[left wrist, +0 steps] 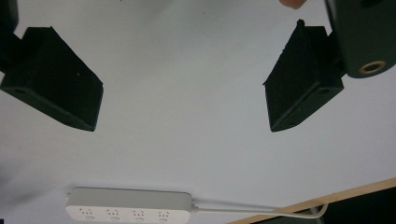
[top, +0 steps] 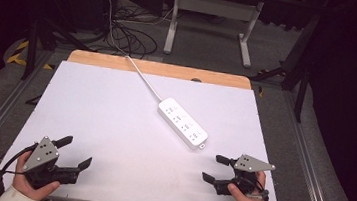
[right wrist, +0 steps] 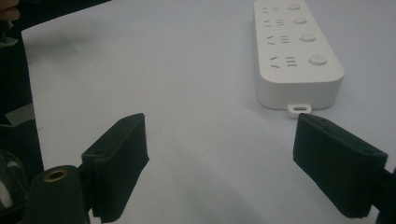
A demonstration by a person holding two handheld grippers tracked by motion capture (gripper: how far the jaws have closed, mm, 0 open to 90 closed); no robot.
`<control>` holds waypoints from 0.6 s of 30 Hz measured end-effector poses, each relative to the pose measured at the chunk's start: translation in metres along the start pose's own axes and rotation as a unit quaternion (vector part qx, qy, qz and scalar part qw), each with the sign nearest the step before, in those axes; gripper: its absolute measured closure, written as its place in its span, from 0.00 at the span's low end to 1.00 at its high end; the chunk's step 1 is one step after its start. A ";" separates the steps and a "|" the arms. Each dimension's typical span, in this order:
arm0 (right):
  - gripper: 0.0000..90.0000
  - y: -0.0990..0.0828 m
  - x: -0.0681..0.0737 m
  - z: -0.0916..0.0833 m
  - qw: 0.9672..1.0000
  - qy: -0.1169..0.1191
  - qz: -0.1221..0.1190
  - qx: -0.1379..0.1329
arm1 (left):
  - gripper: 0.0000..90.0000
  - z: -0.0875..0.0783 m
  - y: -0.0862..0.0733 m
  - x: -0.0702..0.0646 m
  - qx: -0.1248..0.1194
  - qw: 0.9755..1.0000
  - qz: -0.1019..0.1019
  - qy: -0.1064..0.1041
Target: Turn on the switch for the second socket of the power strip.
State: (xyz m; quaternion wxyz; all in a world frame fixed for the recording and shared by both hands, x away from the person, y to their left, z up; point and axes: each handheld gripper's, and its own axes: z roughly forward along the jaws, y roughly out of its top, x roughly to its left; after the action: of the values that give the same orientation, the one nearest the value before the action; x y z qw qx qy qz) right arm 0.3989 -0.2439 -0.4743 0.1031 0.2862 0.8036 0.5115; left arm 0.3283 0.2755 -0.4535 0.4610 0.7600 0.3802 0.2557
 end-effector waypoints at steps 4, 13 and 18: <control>0.21 -0.010 0.001 0.000 1.000 -0.001 -0.008 0.007 | 0.12 0.001 -0.001 0.000 0.004 1.000 0.001 -0.005; 0.22 -0.023 0.006 0.006 0.998 -0.007 -0.016 0.052 | 0.12 0.005 -0.004 0.000 -0.001 1.000 0.010 -0.013; 0.25 -0.019 0.006 0.013 0.998 -0.018 -0.008 0.066 | 0.12 0.006 -0.004 0.000 0.000 1.000 0.009 -0.008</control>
State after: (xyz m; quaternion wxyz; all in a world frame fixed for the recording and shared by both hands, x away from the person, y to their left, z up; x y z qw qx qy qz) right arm 0.3937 -0.2364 -0.4965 0.1026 0.2947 0.8363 0.4508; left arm 0.3312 0.2739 -0.4596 0.4622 0.7651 0.3697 0.2535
